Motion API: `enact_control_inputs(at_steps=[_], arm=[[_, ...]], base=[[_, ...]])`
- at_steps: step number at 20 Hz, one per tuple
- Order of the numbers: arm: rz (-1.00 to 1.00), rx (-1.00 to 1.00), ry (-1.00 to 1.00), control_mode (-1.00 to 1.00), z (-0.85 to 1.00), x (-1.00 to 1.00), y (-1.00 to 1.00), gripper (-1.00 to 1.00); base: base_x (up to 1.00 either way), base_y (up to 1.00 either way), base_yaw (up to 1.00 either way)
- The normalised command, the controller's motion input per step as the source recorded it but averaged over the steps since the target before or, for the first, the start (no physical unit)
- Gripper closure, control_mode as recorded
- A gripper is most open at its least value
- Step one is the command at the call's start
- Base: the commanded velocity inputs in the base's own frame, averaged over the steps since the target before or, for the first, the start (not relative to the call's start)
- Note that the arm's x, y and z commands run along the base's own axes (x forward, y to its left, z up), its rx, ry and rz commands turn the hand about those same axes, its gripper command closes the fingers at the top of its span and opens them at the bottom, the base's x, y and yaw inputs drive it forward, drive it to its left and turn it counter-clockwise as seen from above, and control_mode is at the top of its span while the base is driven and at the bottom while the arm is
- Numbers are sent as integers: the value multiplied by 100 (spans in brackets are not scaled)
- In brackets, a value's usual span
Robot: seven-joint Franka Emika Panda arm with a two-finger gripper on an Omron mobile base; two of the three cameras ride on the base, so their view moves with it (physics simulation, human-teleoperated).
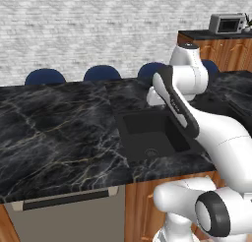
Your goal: Open the dishwasher door and pull out the top rack.
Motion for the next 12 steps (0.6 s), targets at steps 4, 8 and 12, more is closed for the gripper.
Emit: enact_control_inputs(at_steps=[4, 8, 12], arm=[[1, -19, 0, -100, -1, -14, 19, -100], [1, -30, -15, -100, 0, -64, 39, -100], [15, -28, 0, -100, -17, -78, 72, -100]], base=[[0, 0, 0], [0, 0, 0], [0, 0, 0]])
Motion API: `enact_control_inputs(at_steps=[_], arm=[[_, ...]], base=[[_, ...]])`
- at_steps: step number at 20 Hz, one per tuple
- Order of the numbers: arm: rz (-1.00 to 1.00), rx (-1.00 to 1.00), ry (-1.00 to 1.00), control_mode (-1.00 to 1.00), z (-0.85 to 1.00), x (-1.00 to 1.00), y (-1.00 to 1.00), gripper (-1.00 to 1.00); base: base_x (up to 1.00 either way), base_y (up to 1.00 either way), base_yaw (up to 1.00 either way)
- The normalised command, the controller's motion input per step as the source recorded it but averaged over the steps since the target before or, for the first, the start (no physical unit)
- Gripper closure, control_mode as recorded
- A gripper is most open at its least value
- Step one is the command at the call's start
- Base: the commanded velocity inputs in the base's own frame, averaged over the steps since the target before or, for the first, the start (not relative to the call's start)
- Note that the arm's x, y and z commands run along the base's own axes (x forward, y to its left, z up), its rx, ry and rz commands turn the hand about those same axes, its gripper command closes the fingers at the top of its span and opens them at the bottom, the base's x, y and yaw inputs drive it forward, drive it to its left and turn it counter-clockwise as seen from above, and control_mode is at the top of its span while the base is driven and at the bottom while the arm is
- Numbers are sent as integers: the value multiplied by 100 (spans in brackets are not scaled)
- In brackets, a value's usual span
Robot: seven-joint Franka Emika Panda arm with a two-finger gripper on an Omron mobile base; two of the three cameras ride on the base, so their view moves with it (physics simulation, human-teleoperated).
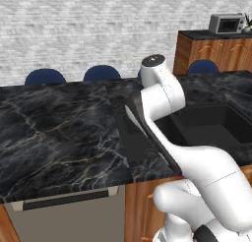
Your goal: Open the dishwasher door and pull out the top rack.
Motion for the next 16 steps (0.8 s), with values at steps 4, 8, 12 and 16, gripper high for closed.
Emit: enact_control_inputs(at_steps=[4, 8, 12, 16], arm=[[23, -18, 2, -100, -17, -84, 87, -100], [23, -17, 8, -100, -17, -80, 97, -100], [29, -20, 4, -100, -37, -83, 98, -100], [26, -29, 1, -100, -67, -51, 99, -100]], base=[[0, 0, 0], [0, 0, 0], [0, 0, 0], [0, 0, 0]])
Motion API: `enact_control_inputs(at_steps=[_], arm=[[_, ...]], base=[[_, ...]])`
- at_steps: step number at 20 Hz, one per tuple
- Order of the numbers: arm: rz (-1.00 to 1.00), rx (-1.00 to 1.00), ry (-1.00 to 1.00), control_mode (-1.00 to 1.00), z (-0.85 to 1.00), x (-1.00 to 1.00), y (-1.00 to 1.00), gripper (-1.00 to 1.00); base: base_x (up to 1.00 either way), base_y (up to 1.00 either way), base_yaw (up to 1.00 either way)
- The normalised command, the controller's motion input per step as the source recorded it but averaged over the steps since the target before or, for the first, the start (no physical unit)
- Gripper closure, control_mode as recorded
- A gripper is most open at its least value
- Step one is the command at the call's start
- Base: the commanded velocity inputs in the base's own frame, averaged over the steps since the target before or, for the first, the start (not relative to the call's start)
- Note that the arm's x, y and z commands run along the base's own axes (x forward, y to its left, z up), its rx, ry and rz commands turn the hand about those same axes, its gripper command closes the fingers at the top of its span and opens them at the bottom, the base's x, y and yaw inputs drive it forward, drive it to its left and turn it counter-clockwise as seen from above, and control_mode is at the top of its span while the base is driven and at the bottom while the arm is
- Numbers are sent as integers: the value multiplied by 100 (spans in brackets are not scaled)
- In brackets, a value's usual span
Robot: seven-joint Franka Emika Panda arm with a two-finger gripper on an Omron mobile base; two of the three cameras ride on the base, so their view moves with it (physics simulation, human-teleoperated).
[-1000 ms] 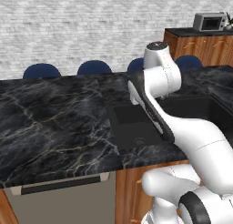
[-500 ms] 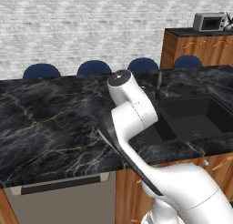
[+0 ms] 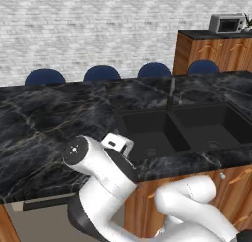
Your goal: Open the dishwasher door and pull out the top rack.
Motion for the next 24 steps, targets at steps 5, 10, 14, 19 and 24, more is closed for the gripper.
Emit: enact_control_inputs(at_steps=[5, 10, 14, 19, 24], arm=[[23, -33, 2, -100, -73, -7, 88, -100], [30, -29, 4, -100, -82, 11, 36, -100], [37, -26, 3, -100, -95, 25, 20, -100], [17, -16, 0, -100, -84, 40, 50, -100], [0, -3, 0, -100, -53, 17, 58, -100]], base=[[0, 0, 0], [0, 0, 0], [0, 0, 0], [0, 0, 0], [0, 0, 0]])
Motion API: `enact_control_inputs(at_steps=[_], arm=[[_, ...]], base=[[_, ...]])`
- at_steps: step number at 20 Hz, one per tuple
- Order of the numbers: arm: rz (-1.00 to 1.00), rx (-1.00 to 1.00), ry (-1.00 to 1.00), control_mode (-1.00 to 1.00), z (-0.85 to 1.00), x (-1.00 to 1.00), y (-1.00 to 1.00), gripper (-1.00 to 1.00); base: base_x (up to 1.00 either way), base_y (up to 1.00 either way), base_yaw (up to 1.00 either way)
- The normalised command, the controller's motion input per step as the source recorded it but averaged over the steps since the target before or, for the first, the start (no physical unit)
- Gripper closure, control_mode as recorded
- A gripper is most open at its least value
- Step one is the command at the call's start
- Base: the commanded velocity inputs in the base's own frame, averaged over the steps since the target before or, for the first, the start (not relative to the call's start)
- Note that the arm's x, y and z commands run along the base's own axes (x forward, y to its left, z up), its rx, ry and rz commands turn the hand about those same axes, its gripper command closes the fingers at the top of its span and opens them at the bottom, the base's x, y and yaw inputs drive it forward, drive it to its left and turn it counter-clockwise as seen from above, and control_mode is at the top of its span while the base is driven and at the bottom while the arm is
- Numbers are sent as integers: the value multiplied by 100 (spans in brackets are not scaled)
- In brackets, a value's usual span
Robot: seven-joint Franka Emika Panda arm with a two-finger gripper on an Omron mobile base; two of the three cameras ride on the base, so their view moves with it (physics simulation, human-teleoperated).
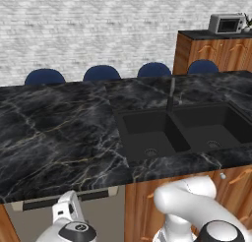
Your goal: Open the dishwasher door and pull out the top rack.
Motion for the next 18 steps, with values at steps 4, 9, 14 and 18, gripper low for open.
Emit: enact_control_inputs(at_steps=[4, 9, 14, 18], arm=[[-3, -1, 0, -100, -47, 7, 54, -100], [-3, 0, -9, -100, -48, 10, 34, -100], [-1, -5, -20, -100, -39, 30, 40, -100], [0, -7, -23, -100, -29, 37, 38, -100]], base=[[0, 0, 0], [0, 0, 0], [0, 0, 0], [0, 0, 0]])
